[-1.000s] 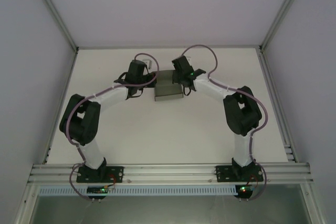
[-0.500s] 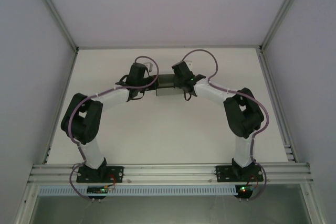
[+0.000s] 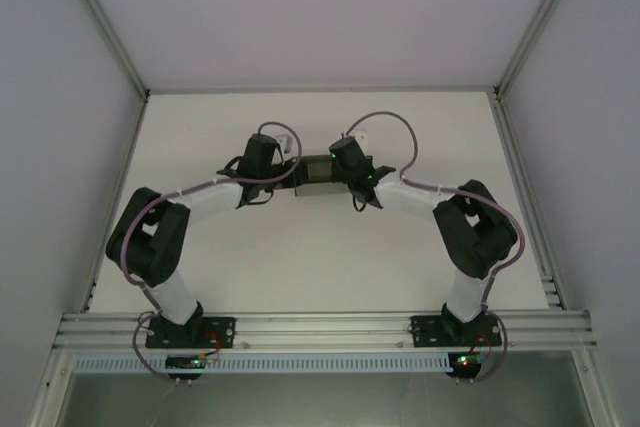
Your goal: Assemble paper box
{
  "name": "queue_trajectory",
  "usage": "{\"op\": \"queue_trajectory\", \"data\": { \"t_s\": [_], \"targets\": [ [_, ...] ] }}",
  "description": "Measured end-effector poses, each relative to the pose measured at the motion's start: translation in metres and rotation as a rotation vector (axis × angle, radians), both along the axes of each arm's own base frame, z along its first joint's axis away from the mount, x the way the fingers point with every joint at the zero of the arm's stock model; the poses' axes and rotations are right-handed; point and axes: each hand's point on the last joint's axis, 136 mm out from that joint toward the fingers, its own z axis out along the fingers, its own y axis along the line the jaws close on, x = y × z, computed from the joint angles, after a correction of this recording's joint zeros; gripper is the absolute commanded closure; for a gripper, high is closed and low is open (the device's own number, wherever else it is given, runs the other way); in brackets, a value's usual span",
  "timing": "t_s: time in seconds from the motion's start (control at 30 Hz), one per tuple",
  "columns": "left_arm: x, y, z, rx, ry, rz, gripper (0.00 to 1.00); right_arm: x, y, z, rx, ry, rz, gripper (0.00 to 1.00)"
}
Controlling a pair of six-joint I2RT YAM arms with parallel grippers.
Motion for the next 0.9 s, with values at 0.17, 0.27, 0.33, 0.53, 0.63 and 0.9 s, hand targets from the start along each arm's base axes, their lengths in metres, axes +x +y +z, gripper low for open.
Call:
{"op": "queue_trajectory", "data": {
  "t_s": [0.17,0.27,0.33,0.53,0.63,0.9],
  "targets": [
    [-0.016,0.003,0.016,0.003,-0.003,-0.025,0.0,-0.014,0.011,-0.004,0.017,-0.055,0.048,0.98],
    [-0.022,0.009,0.033,0.008,-0.021,-0.019,0.0,-0.019,0.016,-0.004,0.023,-0.084,0.073,0.97],
    [-0.025,0.015,0.044,0.023,-0.037,-0.002,0.0,-0.02,0.018,-0.005,0.021,-0.099,0.086,0.95],
    [-0.013,0.038,0.071,0.074,-0.055,0.096,0.0,-0.026,0.024,-0.006,0.01,-0.131,0.123,0.91],
    [-0.001,0.055,0.067,0.066,-0.015,0.169,0.0,-0.03,0.026,-0.007,0.014,-0.142,0.135,0.89],
    [-0.002,0.065,0.003,0.047,0.19,0.214,0.12,-0.052,0.031,-0.028,-0.027,-0.099,0.184,0.78]
  ]
}}
